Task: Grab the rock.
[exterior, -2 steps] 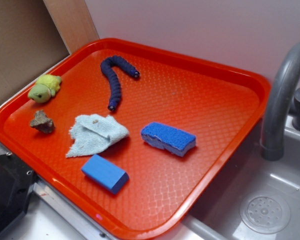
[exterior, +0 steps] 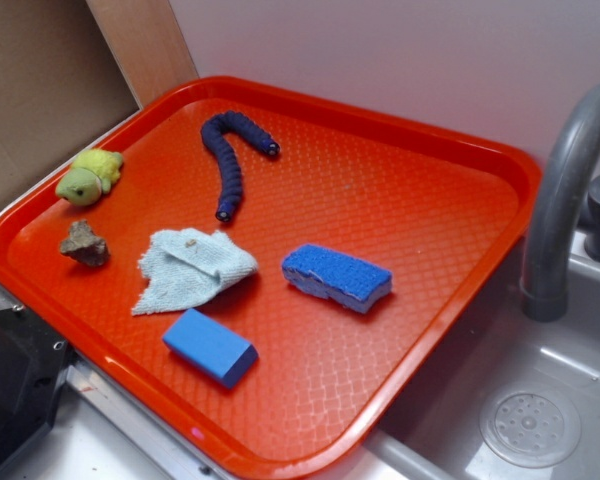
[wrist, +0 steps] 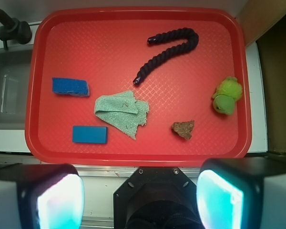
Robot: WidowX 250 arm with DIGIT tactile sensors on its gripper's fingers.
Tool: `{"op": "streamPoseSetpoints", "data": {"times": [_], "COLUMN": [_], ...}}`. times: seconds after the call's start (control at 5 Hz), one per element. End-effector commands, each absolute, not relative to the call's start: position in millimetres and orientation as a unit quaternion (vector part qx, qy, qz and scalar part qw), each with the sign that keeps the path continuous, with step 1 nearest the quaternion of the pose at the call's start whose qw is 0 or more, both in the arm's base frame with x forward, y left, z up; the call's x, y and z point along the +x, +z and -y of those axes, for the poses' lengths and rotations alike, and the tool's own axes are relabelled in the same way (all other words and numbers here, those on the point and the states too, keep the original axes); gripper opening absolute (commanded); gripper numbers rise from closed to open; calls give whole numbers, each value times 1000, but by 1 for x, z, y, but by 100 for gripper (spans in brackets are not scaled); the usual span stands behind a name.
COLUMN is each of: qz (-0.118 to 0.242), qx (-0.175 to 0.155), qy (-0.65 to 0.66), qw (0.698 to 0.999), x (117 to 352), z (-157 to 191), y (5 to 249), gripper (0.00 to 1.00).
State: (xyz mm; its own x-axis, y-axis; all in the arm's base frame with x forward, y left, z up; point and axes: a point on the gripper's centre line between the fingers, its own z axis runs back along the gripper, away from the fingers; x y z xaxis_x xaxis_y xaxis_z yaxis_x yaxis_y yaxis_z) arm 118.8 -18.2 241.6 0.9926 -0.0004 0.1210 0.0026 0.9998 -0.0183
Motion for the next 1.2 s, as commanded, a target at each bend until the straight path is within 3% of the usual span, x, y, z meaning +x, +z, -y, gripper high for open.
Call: {"op": "streamPoseSetpoints", "data": {"times": [0.0,0.2,0.4,0.6,0.8,1.0], "qz": [58,-7,-72,-123,-156,-166], "qx": [93,101,82,94,124,124], "qy": [-252,-379,-497,-581,-563,-563], "qw": [961,920,861,799,802,800], "x": [160,167,164,158,157,158], "z": [16,14,4,-15,-27,-30], "y": [214,182,149,124,96,76], "gripper": [100,100,100,100,100,100]}}
